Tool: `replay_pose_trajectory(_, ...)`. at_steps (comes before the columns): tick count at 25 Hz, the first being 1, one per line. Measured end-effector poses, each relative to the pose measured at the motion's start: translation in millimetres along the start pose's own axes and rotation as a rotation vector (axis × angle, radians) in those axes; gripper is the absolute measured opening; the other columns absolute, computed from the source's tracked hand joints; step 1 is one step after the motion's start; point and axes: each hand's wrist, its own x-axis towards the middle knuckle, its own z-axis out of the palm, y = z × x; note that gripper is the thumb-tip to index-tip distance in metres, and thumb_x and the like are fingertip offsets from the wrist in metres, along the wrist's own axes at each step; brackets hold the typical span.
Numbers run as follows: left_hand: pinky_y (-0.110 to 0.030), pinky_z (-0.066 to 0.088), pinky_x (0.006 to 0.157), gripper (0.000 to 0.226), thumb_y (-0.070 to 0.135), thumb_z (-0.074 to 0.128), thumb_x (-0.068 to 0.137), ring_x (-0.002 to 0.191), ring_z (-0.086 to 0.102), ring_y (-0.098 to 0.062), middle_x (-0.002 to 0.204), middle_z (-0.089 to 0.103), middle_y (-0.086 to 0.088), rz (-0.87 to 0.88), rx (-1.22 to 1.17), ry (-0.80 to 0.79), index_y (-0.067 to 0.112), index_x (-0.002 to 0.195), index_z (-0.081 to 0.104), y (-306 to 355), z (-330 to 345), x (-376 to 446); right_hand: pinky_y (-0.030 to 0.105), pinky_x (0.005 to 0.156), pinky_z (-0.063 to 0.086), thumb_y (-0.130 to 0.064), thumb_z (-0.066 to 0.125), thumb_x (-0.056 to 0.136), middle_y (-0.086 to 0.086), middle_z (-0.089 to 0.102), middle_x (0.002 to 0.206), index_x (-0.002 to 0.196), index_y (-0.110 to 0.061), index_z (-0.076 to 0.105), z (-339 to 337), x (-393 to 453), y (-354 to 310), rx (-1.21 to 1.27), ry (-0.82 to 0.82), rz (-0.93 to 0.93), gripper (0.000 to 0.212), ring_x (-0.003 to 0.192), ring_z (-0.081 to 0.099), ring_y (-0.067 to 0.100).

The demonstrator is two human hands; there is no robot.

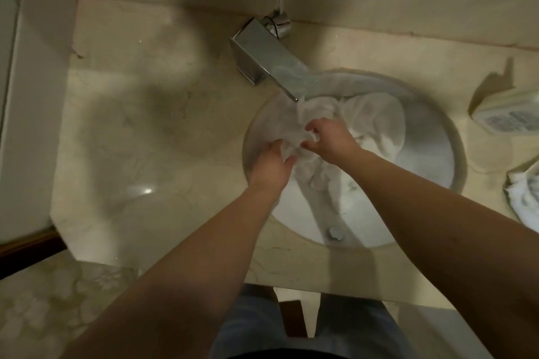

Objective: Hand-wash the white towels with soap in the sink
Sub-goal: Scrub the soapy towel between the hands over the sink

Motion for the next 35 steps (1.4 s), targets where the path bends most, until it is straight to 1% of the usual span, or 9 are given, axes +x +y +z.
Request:
replay_pose_trajectory(6,-0.027,0.038,0.097,0.059,0.032,0.068,0.093,0.128,0.053,-0.029,0.14,0.056,-0.014,-0.128,-0.208,0.006,0.004,0.141,0.048,2.8,18.0,20.5,0.033,0.081,0.041,-0.023,0.06,0.096,0.018,0.06,0.106,0.11,-0.007,0.068,12.1,13.1,18.2,-0.081,0.053,-0.125,0.023,0.1,0.057,0.036)
replay_pose_trajectory(13,-0.022,0.039,0.076,0.034,0.02,0.067,0.093,0.107,0.063,-0.025,0.119,0.067,-0.014,-0.309,-0.564,0.108,0.001,0.12,0.062,7.2,37.1,29.5,0.03,0.068,0.033,-0.02,0.041,0.104,0.01,0.056,0.093,0.109,-0.002,0.054,10.2,11.6,24.5,0.199,0.124,0.03,0.022,0.083,0.052,0.025)
replay_pose_trajectory(16,-0.019,0.039,0.068,0.027,0.02,0.068,0.093,0.09,0.06,-0.019,0.102,0.065,-0.009,-0.313,-0.668,0.199,0.001,0.111,0.064,12.5,32.7,29.6,0.031,0.063,0.035,-0.02,0.042,0.103,0.005,0.056,0.088,0.103,-0.006,0.055,1.1,6.0,25.8,0.347,0.134,0.049,0.018,0.078,0.052,0.021)
replay_pose_trajectory(20,-0.035,0.051,0.078,0.02,0.016,0.066,0.093,0.086,0.063,-0.026,0.095,0.065,-0.012,-0.279,-0.861,0.276,0.002,0.106,0.059,24.2,20.1,21.8,0.031,0.061,0.039,-0.021,0.044,0.101,0.0,0.056,0.079,0.093,-0.01,0.053,-9.8,-12.0,26.0,0.474,0.165,0.07,0.016,0.07,0.051,0.017)
replay_pose_trajectory(24,-0.028,0.05,0.066,0.03,0.012,0.066,0.087,0.071,0.057,-0.015,0.087,0.059,-0.002,-0.219,-1.019,0.267,0.012,0.112,0.049,42.6,-0.1,-3.5,0.029,0.06,0.039,-0.02,0.047,0.099,0.002,0.056,0.078,0.091,-0.007,0.055,-27.4,-38.3,15.6,0.514,0.263,0.058,0.017,0.069,0.051,0.017)
replay_pose_trajectory(27,-0.032,0.054,0.072,0.025,0.007,0.064,0.091,0.074,0.059,-0.02,0.081,0.062,0.001,-0.152,-0.934,0.267,0.023,0.11,0.059,56.5,-15.3,-20.3,0.029,0.063,0.046,-0.018,0.051,0.097,0.003,0.061,0.078,0.088,-0.011,0.057,-43.9,-61.0,5.3,0.593,0.349,0.089,0.013,0.072,0.059,0.019)
replay_pose_trajectory(29,-0.029,0.056,0.08,0.014,0.015,0.072,0.088,0.081,0.062,-0.019,0.085,0.065,0.002,-0.085,-0.804,0.229,0.019,0.102,0.07,62.4,-30.0,-32.0,0.034,0.065,0.049,-0.013,0.054,0.093,0.001,0.06,0.072,0.08,-0.016,0.054,-58.5,-77.8,-2.6,0.705,0.42,0.124,0.014,0.07,0.063,0.021)
replay_pose_trajectory(32,-0.004,0.042,0.063,0.048,0.025,0.086,0.076,0.077,0.058,-0.008,0.091,0.063,0.003,0.052,-0.592,0.091,0.017,0.118,0.067,67.7,-53.3,-51.4,0.029,0.057,0.045,-0.009,0.055,0.087,0.002,0.058,0.065,0.077,-0.012,0.052,-81.2,-103.8,-9.7,0.713,0.563,0.129,0.011,0.06,0.06,0.017)
replay_pose_trajectory(35,-0.006,0.039,0.06,0.044,0.021,0.087,0.075,0.071,0.054,-0.006,0.087,0.063,0.002,0.197,-0.4,0.011,0.012,0.115,0.07,68.4,-72.8,-67.6,0.026,0.053,0.045,-0.008,0.054,0.087,0.0,0.058,0.061,0.098,-0.02,0.055,-100.5,-129.7,-14.4,0.668,0.613,0.091,0.017,0.055,0.06,0.013)
